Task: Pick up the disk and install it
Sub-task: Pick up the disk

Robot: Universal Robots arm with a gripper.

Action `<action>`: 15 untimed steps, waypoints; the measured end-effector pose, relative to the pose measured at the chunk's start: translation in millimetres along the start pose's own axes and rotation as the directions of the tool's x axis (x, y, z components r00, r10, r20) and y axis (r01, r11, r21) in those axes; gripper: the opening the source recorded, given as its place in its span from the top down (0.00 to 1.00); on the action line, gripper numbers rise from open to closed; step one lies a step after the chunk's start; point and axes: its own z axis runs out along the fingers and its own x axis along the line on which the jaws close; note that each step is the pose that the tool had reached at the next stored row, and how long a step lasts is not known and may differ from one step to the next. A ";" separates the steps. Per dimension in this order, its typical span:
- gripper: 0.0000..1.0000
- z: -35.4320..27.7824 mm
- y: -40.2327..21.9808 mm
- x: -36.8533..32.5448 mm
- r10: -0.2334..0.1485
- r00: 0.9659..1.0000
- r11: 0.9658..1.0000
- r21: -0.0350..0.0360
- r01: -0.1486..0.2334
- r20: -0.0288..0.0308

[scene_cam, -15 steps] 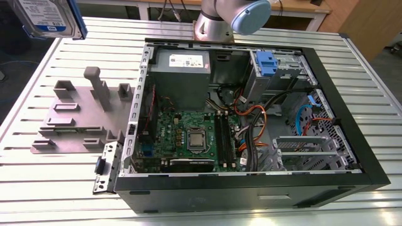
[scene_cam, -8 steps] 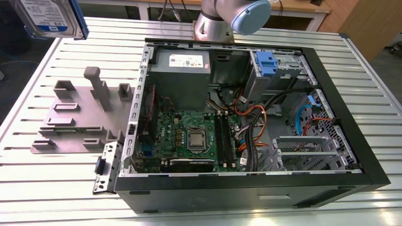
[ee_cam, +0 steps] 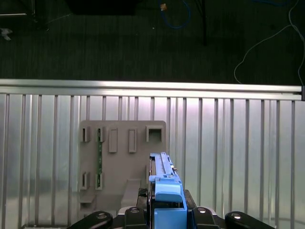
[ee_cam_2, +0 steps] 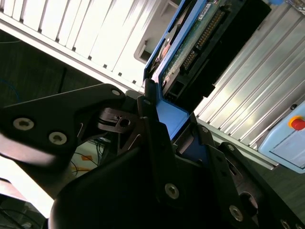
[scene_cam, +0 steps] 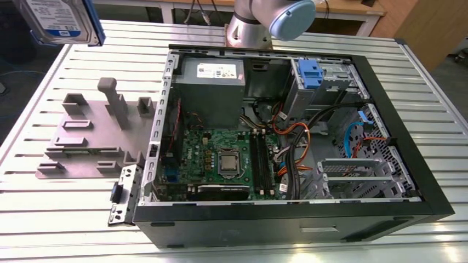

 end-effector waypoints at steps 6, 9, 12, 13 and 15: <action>0.64 0.0 -3.2 0.0 -0.001 1.000 1.000 0.000 0.001 0.000; 0.64 0.0 -4.4 0.0 -0.002 1.000 1.000 0.000 0.002 0.000; 0.64 0.0 -5.5 0.0 -0.003 1.000 1.000 0.000 0.003 0.000; 0.64 0.0 -5.8 0.0 -0.003 1.000 1.000 0.000 0.003 0.000; 0.64 -0.1 -6.4 0.0 -0.003 1.000 1.000 0.000 0.003 0.000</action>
